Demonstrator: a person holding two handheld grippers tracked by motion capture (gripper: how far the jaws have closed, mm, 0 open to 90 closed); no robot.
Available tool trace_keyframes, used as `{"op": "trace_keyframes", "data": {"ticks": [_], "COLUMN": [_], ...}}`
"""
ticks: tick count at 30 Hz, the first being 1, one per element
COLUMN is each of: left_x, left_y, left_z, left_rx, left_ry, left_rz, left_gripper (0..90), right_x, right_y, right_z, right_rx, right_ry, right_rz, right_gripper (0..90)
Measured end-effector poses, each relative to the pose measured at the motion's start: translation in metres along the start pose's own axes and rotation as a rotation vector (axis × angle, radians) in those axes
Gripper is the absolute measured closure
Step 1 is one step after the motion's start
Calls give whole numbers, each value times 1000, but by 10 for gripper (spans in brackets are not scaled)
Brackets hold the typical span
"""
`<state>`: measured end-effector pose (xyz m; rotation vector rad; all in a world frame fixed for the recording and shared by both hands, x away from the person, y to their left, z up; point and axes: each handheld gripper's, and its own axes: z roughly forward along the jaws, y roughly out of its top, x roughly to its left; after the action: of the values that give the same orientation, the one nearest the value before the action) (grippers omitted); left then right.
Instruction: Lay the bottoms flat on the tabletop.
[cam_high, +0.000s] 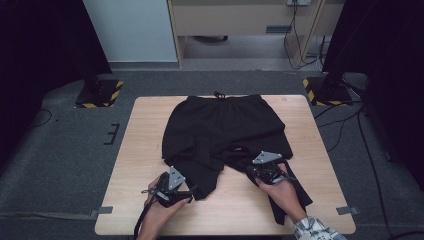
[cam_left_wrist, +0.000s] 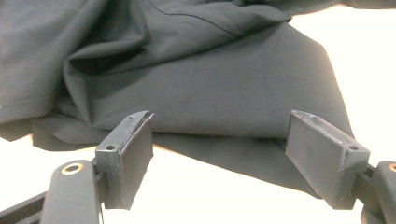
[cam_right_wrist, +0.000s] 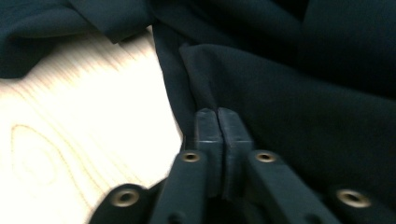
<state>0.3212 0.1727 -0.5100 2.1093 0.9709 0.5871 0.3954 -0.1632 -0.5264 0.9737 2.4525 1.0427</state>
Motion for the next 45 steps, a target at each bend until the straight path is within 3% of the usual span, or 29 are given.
{"op": "trace_keyframes", "data": {"ticks": [6,9,12,14,17,19,20,24,26,27,28,29,31,33,38,41,45], "left_x": [5,3,-1,-3,-6,-7,-7,-6,-4,-3,-1,-1,1,3,9,14,22], "left_y": [9,20,33,42,52,58,60,64,64,63,63,63,61,59,44,32,14], "left_z": [9,20,34,45,58,71,76,93,98,98,97,96,93,89,71,57,34], "left_rx": [-11,-22,-35,-43,-30,6,24,82,104,105,112,113,124,131,145,148,163], "left_ry": [-16,-27,-48,-72,-84,-96,-101,-109,-111,-119,-134,-128,-126,-130,-119,-102,-54], "left_rz": [5,39,67,79,103,114,122,138,150,142,132,135,140,134,131,114,77], "left_gripper": [220,219,219,220,220,227,252,306,431,431,526,526,639,697,746,748,746], "right_x": [2,4,5,4,5,6,6,4,1,1,-4,-4,-9,-14,-27,-35,-42], "right_y": [-7,-18,-30,-40,-55,-67,-75,-81,-83,-83,-84,-84,-85,-85,-74,-66,-49], "right_z": [-12,-22,-43,-60,-73,-80,-87,-97,-103,-103,-101,-101,-99,-96,-85,-71,-50], "right_rx": [-18,-18,-59,-77,-59,-31,-34,-64,-73,-73,-72,-72,-68,-67,-73,-44,-31], "right_ry": [33,41,2,-17,-17,-66,-99,-117,-164,-164,-201,-201,-218,-239,-266,-268,-243], "right_rz": [8,10,18,48,76,87,117,147,172,172,185,185,193,208,212,205,199], "right_gripper": [892,890,890,886,848,781,694,587,485,485,447,447,429,414,368,367,475]}}
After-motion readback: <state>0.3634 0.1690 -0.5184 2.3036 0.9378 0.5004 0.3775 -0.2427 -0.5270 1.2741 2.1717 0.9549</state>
